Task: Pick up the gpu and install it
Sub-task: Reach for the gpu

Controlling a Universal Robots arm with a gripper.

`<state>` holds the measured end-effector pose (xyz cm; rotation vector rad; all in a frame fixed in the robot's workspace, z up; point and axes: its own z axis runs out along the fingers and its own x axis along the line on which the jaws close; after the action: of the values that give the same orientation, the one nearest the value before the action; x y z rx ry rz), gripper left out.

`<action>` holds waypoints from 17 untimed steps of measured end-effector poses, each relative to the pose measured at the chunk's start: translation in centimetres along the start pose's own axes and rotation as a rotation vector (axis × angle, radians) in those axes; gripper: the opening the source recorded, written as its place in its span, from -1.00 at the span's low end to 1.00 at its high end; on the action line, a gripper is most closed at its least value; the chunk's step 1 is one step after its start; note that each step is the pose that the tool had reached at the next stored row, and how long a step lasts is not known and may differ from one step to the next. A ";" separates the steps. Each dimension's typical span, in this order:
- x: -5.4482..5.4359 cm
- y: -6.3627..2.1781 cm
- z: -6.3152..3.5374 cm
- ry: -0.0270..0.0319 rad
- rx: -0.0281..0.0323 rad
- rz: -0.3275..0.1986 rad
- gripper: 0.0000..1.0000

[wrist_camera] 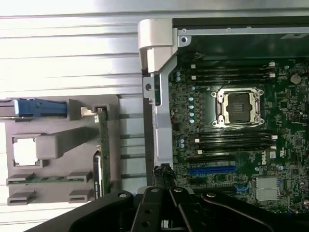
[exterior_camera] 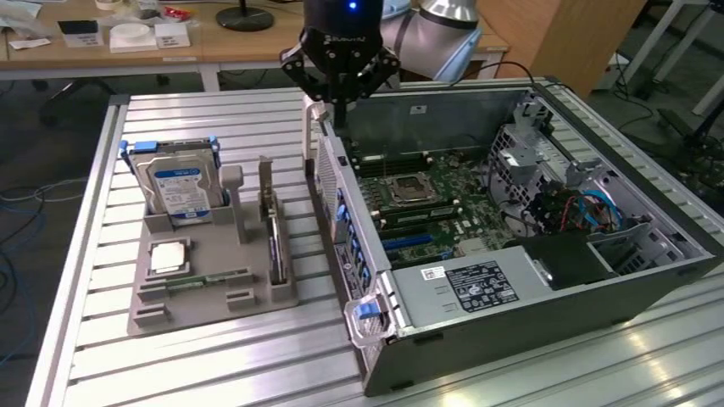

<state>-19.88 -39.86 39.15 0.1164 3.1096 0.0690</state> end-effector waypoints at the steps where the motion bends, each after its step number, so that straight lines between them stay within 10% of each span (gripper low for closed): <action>1: 0.4 -0.02 0.00 -0.0001 0.0000 0.000 -0.79; 17: 4.9 -0.36 0.07 -0.0001 0.0000 0.000 -0.79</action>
<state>-24.76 -39.86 38.92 0.1164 3.1095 0.0689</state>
